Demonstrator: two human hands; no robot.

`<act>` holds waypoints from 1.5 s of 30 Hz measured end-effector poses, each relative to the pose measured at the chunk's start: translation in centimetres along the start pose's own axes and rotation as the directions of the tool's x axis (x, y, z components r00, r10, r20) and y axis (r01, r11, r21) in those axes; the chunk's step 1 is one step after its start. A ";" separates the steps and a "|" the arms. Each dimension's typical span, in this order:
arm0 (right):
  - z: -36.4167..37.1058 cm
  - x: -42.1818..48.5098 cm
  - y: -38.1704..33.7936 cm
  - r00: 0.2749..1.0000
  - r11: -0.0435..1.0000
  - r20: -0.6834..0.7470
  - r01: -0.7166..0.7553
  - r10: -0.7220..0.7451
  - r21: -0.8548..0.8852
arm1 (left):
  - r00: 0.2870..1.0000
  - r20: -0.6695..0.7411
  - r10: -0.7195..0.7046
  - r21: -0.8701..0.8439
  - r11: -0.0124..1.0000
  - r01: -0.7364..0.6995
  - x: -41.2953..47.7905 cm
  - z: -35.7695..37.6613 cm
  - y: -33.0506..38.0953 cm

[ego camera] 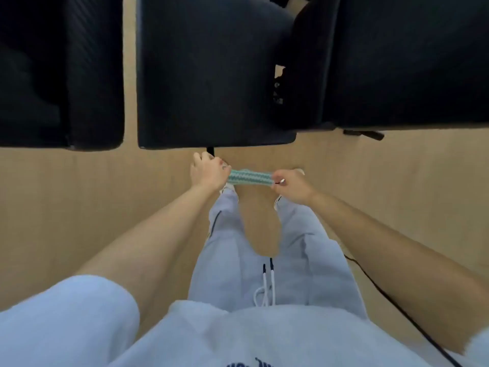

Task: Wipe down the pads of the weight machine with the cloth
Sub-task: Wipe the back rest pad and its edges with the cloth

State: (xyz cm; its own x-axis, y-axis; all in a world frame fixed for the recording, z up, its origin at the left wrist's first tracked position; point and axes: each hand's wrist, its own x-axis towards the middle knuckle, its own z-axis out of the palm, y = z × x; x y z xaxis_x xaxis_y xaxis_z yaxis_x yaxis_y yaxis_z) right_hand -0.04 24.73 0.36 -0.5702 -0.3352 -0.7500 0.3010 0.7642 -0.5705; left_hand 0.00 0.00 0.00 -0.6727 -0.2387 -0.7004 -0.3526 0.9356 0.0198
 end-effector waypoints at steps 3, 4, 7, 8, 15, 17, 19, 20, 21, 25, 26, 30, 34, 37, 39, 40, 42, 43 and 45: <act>0.0 2.6 0.0 0.992 0.992 0.094 -0.075 0.085 -0.097 | 0.999 0.027 -0.021 0.235 0.972 0.014 1.9 1.3 -0.2; -0.2 3.1 -0.3 0.988 0.988 0.120 -0.084 0.100 -0.128 | 1.000 0.023 -0.008 0.250 0.968 0.001 2.2 1.5 -0.2; 0.4 5.0 -0.3 0.968 0.981 0.196 -0.130 0.157 -0.143 | 0.997 0.065 0.048 0.170 0.984 -0.058 3.4 1.9 0.4; 0.6 5.5 -0.3 0.963 0.980 0.214 -0.137 0.165 -0.141 | 0.994 0.080 0.074 0.066 0.995 -0.079 3.8 1.8 0.7; -0.1 5.6 -2.1 0.991 0.997 0.128 0.021 -0.030 0.068 | 0.906 0.271 0.324 -0.598 0.795 -0.105 1.6 -0.2 2.9; -1.4 4.5 -3.3 0.989 0.990 0.100 0.100 -0.110 0.095 | 0.901 0.213 0.377 -0.638 0.753 -0.164 0.4 -1.5 3.6; -3.1 3.0 -4.2 0.981 0.979 0.091 0.156 -0.169 0.133 | 0.887 0.176 0.428 -0.670 0.712 -0.211 -0.8 -3.1 4.4; -4.0 2.0 -4.6 0.979 0.969 0.093 0.164 -0.183 0.182 | 0.881 0.158 0.446 -0.686 0.691 -0.227 -1.3 -4.0 4.9; -5.0 1.0 -5.0 0.980 0.961 0.087 0.156 -0.180 0.229 | 0.877 0.132 0.461 -0.700 0.670 -0.247 -1.9 -5.0 5.5; -8.4 -3.0 -5.9 0.988 0.923 -0.010 0.148 -0.155 0.355 | 0.846 0.029 0.533 -0.708 0.608 -0.359 -4.5 -9.5 7.8; -9.3 -4.0 -6.2 0.983 0.907 -0.015 0.177 -0.185 0.383 | 0.831 0.017 0.557 -0.700 0.600 -0.388 -5.1 -10.6 8.5; -12.4 -7.6 -7.4 0.960 0.861 -0.105 0.278 -0.258 0.426 | 0.763 -0.033 0.645 -0.661 0.559 -0.501 -8.0 -14.1 10.8; -15.1 -10.7 -8.0 0.947 0.862 -0.224 0.305 -0.229 0.405 | 0.746 -0.123 0.654 -0.655 0.511 -0.556 -10.0 -16.7 12.6; -16.8 -13.2 -8.5 0.888 0.878 -0.398 0.366 -0.230 0.308 | 0.709 -0.090 0.699 -0.615 0.521 -0.592 -10.1 -18.1 12.8; -17.7 -14.8 -9.0 0.848 0.881 -0.491 0.375 -0.201 0.287 | 0.685 -0.029 0.728 -0.566 0.553 -0.611 -9.1 -18.8 12.5; -18.0 -15.6 -9.2 0.829 0.888 -0.531 0.367 -0.177 0.277 | 0.690 -0.012 0.724 -0.528 0.581 -0.619 -8.5 -19.0 12.3; -18.6 -17.5 -10.0 0.776 0.909 -0.622 0.327 -0.104 0.257 | 0.689 -0.019 0.725 -0.431 0.616 -0.659 -6.9 -20.2 12.4; -18.8 -18.3 -10.4 0.743 0.918 -0.665 0.314 -0.077 0.244 | 0.690 -0.042 0.723 -0.408 0.618 -0.672 -6.2 -20.9 12.6; -19.2 -20.0 -11.2 0.649 0.930 -0.761 0.286 -0.011 0.231 | 0.651 -0.085 0.754 -0.386 0.578 -0.719 -5.0 -22.7 13.8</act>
State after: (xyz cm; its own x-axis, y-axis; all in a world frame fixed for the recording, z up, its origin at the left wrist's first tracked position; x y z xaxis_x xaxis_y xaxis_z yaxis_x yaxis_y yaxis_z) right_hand -6.70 33.47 28.18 -0.9549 0.1931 -0.2256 0.2930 0.4876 -0.8224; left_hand -16.22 8.20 19.98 -0.7590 0.5279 -0.3810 0.0288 0.6119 0.7904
